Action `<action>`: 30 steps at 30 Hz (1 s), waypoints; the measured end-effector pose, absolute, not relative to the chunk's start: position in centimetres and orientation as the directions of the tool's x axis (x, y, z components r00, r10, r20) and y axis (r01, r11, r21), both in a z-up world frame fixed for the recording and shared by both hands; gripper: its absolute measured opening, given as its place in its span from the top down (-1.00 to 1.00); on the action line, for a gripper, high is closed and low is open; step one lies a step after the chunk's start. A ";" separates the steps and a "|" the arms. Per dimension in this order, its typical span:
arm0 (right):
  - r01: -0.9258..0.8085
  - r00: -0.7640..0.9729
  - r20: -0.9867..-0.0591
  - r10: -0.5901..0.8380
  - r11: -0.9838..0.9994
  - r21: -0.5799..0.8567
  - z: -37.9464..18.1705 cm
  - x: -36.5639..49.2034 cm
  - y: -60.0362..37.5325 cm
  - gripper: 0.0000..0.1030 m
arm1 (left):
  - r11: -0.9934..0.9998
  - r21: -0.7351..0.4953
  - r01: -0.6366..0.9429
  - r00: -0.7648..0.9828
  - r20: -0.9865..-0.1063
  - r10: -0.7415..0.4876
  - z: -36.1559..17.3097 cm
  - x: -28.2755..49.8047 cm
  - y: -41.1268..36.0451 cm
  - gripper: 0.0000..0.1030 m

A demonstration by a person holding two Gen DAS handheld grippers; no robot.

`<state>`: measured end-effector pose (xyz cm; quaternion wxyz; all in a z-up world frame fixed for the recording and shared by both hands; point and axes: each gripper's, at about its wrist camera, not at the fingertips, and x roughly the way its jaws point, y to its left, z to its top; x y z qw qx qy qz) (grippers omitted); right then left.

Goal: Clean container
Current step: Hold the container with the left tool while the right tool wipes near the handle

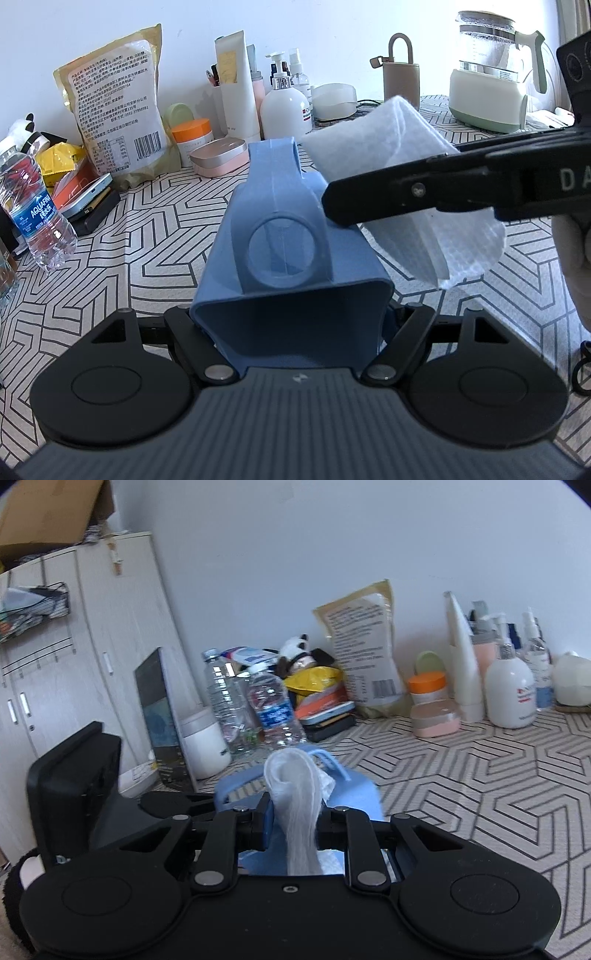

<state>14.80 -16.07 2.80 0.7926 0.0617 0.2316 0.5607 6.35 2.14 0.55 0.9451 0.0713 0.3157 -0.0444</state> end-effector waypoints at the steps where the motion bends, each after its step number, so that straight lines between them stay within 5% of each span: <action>1: -0.860 0.264 -0.298 0.917 0.364 0.359 2.8 14.8 -16.1 0.55 | 0.986 0.105 0.129 0.796 -0.604 -0.040 0.6 6.4 2.2 -0.49; 30: -0.881 0.187 -0.284 0.941 0.288 0.376 3.1 15.2 -14.9 0.56 | 0.986 0.103 0.128 0.796 -0.604 -0.040 0.5 6.2 2.3 -0.50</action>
